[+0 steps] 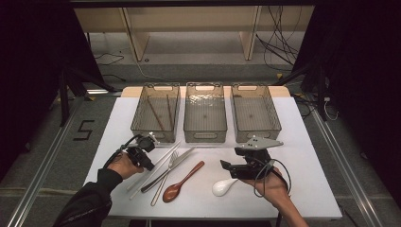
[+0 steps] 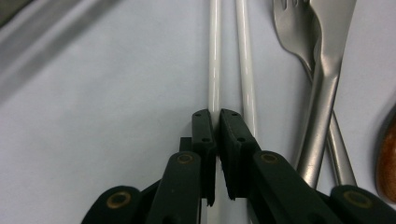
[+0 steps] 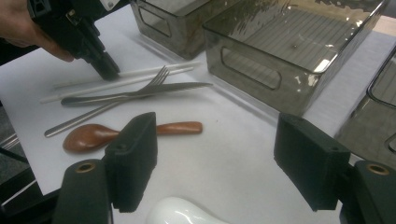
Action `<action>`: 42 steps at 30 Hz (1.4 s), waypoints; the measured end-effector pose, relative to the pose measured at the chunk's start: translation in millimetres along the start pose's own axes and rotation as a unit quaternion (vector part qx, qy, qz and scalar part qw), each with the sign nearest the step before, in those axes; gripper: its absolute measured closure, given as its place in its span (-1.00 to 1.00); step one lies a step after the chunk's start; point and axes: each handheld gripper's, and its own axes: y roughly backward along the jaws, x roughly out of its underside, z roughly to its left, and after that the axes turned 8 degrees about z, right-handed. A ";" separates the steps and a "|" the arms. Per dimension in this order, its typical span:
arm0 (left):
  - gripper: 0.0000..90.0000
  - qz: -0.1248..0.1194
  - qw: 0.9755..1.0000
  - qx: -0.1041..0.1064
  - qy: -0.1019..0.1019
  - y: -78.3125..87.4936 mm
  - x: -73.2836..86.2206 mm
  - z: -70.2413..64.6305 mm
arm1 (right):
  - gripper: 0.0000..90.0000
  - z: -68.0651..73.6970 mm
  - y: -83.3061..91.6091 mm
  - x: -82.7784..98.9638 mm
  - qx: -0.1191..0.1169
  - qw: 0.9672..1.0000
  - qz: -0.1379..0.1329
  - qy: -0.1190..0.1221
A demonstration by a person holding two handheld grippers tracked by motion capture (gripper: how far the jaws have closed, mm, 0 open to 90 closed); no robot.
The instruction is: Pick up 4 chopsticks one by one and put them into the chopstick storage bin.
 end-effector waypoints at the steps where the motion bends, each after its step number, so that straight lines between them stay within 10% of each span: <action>1: 0.88 -0.001 1.000 0.002 0.001 1.7 0.3 0.0 | -0.31 0.0 0.0 0.0 0.000 1.000 0.000 0.000; 21: 0.87 0.000 1.000 0.006 -0.022 29.6 6.0 -3.0 | -0.31 -0.4 0.6 0.4 0.000 1.000 0.001 -0.003; 30: 0.87 -0.045 0.999 0.012 -0.028 60.0 9.4 -5.2 | -0.31 -0.5 0.5 0.3 0.000 1.000 -0.001 -0.004; 42: 0.87 -0.172 0.984 0.034 -0.020 87.5 10.7 2.0 | -0.32 -0.5 0.9 0.3 0.000 1.000 -0.010 -0.001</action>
